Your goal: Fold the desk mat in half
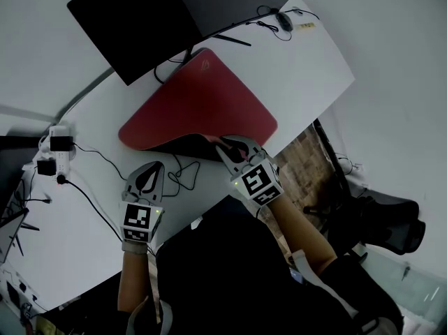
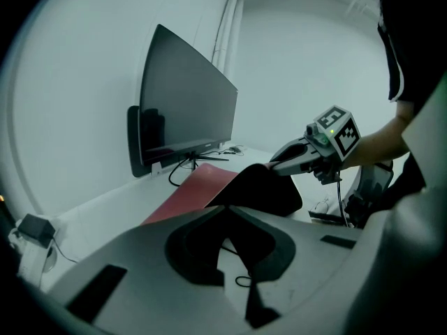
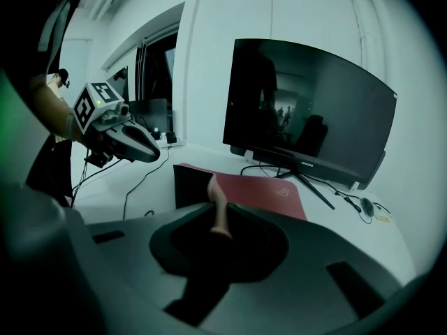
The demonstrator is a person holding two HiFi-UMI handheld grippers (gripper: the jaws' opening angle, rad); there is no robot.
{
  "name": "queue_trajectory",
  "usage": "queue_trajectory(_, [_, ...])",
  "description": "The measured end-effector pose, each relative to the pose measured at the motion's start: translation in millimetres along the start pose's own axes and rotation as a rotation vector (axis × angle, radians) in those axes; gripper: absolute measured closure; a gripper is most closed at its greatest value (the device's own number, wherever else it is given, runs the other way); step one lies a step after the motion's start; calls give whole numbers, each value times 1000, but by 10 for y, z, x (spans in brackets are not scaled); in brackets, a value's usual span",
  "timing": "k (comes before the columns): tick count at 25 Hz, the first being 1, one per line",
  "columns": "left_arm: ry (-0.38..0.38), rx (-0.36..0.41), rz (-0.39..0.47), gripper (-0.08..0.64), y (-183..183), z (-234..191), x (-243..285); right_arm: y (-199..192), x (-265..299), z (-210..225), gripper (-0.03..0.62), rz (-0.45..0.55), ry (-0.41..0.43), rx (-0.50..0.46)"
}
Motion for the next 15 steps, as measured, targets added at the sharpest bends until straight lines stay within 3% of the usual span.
queue_trajectory(15, [68, -18, -38, 558, -8, -151, 600, 171, 407, 817, 529, 10, 13, -36])
Point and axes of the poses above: the fingertips, and each gripper's own axes: x forward along the fingers, z to its right, y out of its top, the point moved 5 cm from there along -x, backward along the fingers, and after that the axes turned 11 degrees about z, right-handed, at the moved point
